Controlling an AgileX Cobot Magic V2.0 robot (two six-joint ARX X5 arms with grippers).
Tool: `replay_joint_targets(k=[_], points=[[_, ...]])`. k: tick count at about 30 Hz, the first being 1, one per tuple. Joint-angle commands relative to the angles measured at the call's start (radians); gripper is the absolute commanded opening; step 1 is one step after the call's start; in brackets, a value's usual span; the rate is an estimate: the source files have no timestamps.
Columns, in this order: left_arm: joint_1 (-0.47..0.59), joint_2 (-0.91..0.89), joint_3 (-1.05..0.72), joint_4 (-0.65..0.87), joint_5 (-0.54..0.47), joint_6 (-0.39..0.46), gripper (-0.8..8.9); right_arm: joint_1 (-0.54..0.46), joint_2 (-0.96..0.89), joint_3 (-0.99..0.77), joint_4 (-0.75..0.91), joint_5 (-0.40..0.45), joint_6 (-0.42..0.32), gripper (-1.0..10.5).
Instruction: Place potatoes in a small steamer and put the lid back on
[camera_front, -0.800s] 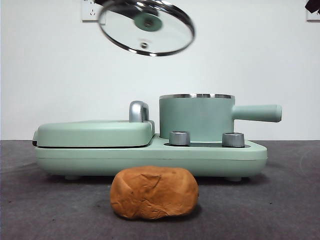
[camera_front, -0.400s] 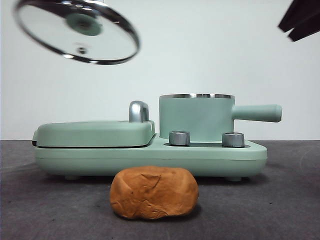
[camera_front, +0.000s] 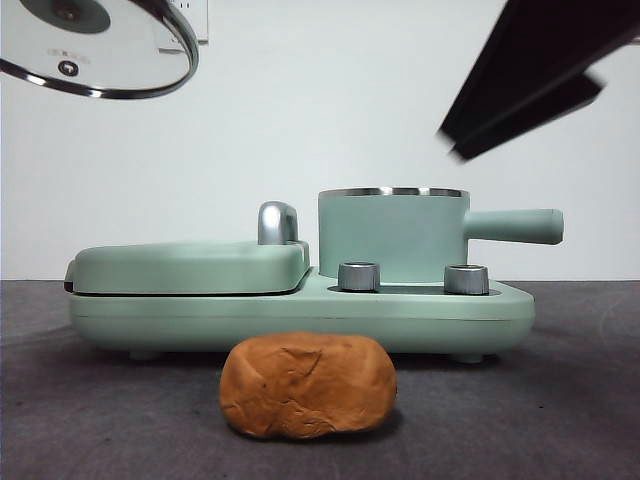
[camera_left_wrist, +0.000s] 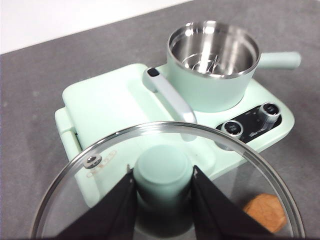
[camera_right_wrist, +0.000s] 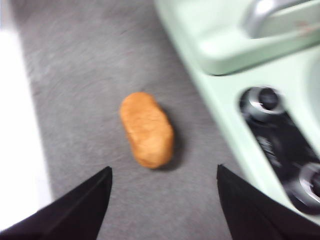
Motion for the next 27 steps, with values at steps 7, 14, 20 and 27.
replay_joint_targets(k=[7,14,20,27], points=[[-0.004,-0.007,0.017,0.027,-0.004,-0.008,0.1,0.114,0.223,0.017,0.138,0.006,-0.047,3.3],[-0.004,-0.007,0.017,0.027,-0.019,-0.002,0.1,0.151,0.385,0.017,0.267,0.007,-0.047,3.3],[-0.004,-0.007,0.017,0.027,-0.027,0.003,0.1,0.157,0.489,0.017,0.328,0.01,-0.047,3.3],[-0.004,-0.007,0.017,0.029,-0.029,0.009,0.1,0.157,0.522,0.017,0.321,0.014,0.0,1.6]])
